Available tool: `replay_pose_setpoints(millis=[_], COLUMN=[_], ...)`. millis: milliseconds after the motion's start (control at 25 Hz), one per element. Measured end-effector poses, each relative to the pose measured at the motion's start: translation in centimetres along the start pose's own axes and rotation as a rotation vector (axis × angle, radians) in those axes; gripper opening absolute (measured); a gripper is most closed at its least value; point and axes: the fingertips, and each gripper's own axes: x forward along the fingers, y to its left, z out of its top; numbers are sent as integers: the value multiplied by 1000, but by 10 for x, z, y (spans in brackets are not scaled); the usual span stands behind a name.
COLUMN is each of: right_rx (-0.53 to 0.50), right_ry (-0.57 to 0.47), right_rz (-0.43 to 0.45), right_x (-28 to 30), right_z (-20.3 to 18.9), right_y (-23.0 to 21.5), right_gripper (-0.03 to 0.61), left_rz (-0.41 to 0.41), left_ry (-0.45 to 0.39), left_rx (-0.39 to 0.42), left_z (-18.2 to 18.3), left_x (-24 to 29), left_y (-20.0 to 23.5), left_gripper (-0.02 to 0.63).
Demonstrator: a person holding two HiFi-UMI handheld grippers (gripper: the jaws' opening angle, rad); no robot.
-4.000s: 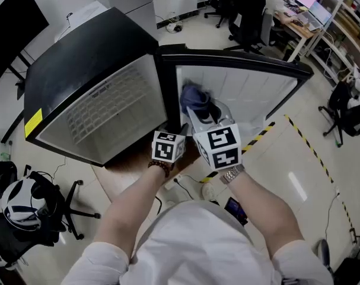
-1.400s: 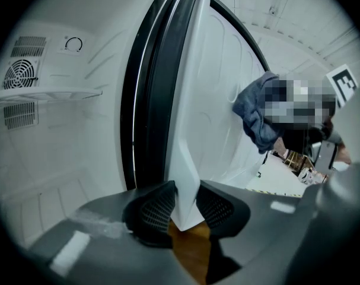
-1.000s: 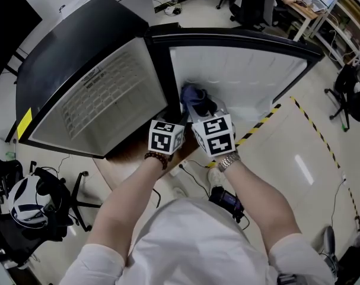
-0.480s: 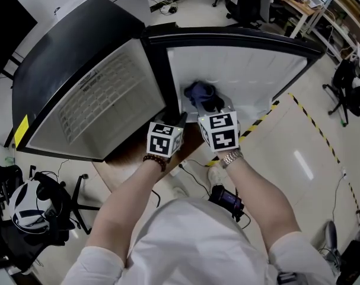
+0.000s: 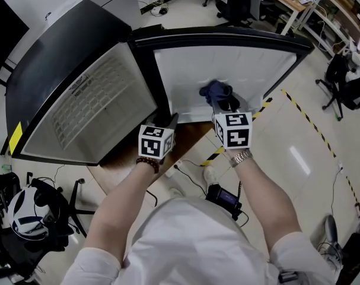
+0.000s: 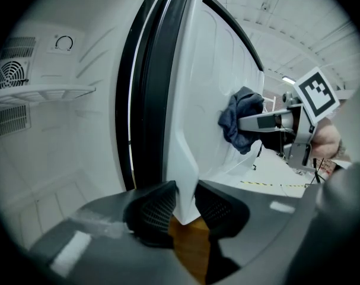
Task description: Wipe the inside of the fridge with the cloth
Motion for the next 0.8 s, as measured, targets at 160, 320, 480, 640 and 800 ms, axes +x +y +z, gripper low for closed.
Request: replay_pose_setpoints(millis=[160, 320, 480, 640, 800], right_rx=[16, 35, 56, 70, 78], right_ry=[8, 11, 14, 20, 28], right_rz=[-53, -102, -152, -196, -227], right_x=[-8, -16, -25, -32, -36], right_z=[-6, -11, -15, -19, -22], right_y=[-29, -57, -83, -104, -116], right_gripper=[140, 140, 140, 140, 140], left_rz=[6, 10, 14, 19, 23], left_ry=[-6, -10, -15, -18, -17], left_rx=[-13, -24, -30, -38, -41], left_z=[0, 0, -1, -1, -1], left_x=[-1, -1, -1, -1, -1], left_y=[0, 1, 1, 1, 1], left_gripper=[107, 107, 106, 106, 106])
